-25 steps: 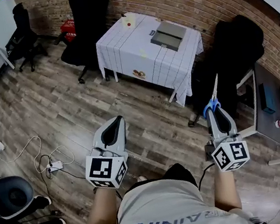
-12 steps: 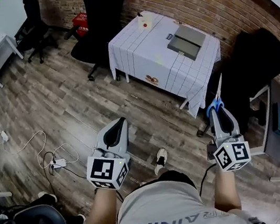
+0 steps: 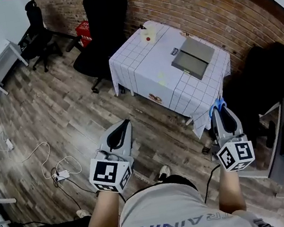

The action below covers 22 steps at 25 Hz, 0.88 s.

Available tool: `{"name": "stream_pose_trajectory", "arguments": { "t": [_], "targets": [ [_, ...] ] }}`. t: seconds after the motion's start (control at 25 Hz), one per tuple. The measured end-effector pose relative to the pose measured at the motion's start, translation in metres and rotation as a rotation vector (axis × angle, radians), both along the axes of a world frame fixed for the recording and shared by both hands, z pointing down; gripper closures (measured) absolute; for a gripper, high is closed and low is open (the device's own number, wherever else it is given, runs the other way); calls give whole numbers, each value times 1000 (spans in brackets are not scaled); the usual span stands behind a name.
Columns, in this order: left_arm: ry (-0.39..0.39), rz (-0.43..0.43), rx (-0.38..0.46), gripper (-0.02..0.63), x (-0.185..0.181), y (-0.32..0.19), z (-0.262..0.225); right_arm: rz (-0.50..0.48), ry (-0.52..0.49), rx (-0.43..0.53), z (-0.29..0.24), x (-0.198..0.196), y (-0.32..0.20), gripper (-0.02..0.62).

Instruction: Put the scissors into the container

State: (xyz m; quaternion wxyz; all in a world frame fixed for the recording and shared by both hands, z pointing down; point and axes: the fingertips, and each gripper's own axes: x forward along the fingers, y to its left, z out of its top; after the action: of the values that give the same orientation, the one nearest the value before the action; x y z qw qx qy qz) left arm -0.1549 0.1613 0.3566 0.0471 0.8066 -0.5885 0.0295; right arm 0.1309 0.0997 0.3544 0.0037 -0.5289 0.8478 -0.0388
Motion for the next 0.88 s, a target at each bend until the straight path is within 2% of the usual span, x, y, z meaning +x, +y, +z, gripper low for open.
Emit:
{"name": "stream_pose_trajectory", "arguments": {
  "t": [0.36, 0.88],
  "targets": [
    [4, 10, 4, 609, 45, -93, 1, 37, -17, -34, 21, 58, -92, 492],
    [2, 140, -18, 609, 92, -205, 13, 131, -21, -49, 33, 100, -167, 492]
  ]
}}
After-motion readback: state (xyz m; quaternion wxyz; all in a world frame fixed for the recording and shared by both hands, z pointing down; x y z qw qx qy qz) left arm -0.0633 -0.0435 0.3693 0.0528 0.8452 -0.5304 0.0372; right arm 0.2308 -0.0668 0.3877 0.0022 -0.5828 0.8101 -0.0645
